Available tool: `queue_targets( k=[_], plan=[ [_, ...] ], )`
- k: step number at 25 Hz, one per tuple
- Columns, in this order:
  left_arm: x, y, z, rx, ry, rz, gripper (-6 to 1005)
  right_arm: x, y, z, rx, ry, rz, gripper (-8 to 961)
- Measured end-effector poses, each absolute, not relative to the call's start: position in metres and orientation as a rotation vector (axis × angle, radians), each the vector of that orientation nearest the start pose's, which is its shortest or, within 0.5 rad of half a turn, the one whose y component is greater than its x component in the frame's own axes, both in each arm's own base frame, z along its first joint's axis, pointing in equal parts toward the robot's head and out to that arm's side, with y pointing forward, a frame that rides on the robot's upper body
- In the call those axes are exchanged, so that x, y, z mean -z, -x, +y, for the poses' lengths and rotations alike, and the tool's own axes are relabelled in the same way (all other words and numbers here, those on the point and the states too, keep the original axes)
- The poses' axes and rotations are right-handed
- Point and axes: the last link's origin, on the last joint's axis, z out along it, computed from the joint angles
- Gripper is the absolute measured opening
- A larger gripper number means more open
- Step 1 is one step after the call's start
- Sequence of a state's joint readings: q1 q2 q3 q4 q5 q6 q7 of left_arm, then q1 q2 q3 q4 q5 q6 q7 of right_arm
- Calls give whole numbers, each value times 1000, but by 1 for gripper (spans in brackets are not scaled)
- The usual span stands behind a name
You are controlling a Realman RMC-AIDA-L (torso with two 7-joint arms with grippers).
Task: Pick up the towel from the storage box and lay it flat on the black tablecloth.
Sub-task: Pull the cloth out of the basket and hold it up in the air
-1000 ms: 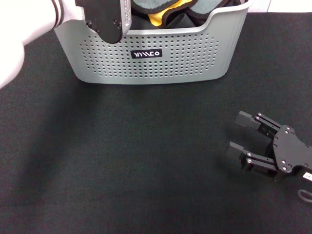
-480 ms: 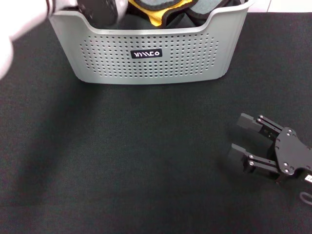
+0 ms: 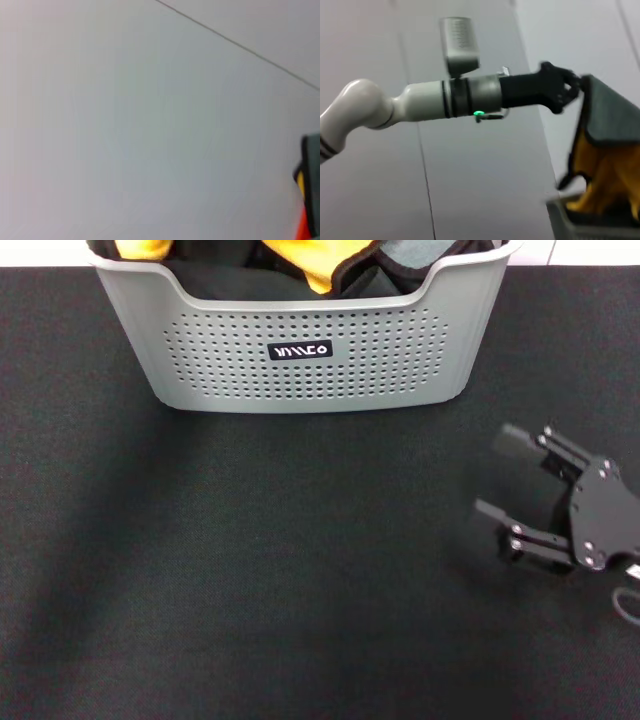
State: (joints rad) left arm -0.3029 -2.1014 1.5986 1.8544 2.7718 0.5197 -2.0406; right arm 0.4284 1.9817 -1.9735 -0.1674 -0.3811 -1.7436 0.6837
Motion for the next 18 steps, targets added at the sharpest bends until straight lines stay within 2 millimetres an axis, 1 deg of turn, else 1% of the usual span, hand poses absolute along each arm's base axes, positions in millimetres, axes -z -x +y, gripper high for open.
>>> queue_targets(
  k=[1, 2, 3, 5, 7, 10, 13, 15, 18],
  plan=[
    [-97, 67, 376, -1, 1804, 427, 2, 28, -249, 259, -1361, 2445, 192, 814],
    [-101, 63, 374, 22, 1804, 407, 2, 29, -247, 260, -1357, 2438, 152, 814],
    [-105, 58, 371, 52, 1803, 385, 2, 30, -241, 264, -1337, 2409, 41, 814],
    [-113, 49, 364, 97, 1807, 356, 2, 32, -234, 268, -1317, 2359, -73, 813],
    [-116, 40, 358, 138, 1822, 324, 2, 32, -223, 272, -1296, 2270, -221, 798],
    [-116, 23, 358, 196, 1844, 307, 2, 30, -214, 272, -1231, 2153, -354, 776],
    [-115, 4, 359, 253, 1854, 311, 2, 32, -210, 278, -1068, 2055, -453, 753],
    [-114, -1, 359, 260, 1853, 323, 2, 36, -202, 288, -952, 1990, -529, 738],
    [-109, -2, 359, 229, 1858, 349, 2, 37, -188, 298, -869, 1885, -596, 728]
  ],
)
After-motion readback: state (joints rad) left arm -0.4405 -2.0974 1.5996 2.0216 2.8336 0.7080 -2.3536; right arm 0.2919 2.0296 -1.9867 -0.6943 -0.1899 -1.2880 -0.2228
